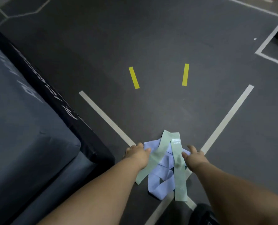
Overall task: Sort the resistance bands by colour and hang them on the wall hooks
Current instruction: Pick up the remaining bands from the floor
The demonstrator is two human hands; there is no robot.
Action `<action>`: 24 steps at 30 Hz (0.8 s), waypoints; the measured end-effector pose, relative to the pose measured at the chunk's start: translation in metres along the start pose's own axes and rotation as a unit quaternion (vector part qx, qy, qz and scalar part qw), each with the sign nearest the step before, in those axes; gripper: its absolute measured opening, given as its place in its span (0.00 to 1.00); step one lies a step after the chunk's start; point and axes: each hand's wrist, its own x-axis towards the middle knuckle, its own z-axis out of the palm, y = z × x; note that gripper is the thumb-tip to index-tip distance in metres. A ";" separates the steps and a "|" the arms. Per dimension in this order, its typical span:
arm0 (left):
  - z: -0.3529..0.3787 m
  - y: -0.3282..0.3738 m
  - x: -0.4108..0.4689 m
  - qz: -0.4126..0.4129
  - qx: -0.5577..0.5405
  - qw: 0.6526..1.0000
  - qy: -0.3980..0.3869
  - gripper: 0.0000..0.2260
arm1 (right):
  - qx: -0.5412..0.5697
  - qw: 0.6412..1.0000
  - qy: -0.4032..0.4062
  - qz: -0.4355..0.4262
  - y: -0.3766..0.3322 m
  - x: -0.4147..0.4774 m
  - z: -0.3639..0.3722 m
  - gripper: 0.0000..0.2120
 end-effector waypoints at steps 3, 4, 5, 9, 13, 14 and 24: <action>0.016 -0.005 0.023 -0.020 -0.005 0.999 -0.027 0.20 | 0.022 1.000 -0.003 0.021 0.007 0.023 0.008 0.26; 0.021 -0.007 0.030 -0.028 -0.013 0.999 -0.037 0.20 | 0.029 0.999 -0.003 0.029 0.009 0.030 0.010 0.26; 0.026 -0.008 0.037 -0.039 -0.026 0.998 -0.047 0.21 | 0.034 0.999 -0.002 0.038 0.011 0.037 0.013 0.26; 0.044 -0.012 0.056 -0.077 -0.104 0.988 -0.080 0.21 | 0.037 0.997 0.000 0.063 0.016 0.058 0.027 0.26; 0.053 -0.011 0.072 -0.093 -0.143 0.981 -0.087 0.22 | 0.029 0.997 0.016 0.075 0.018 0.074 0.038 0.25; 0.055 -0.012 0.075 -0.095 -0.150 0.980 -0.087 0.22 | 0.028 0.996 0.027 0.075 0.017 0.077 0.040 0.25; 0.077 -0.017 0.097 -0.104 -0.198 0.970 -0.100 0.29 | 0.098 0.990 0.082 0.051 -0.007 0.075 0.065 0.27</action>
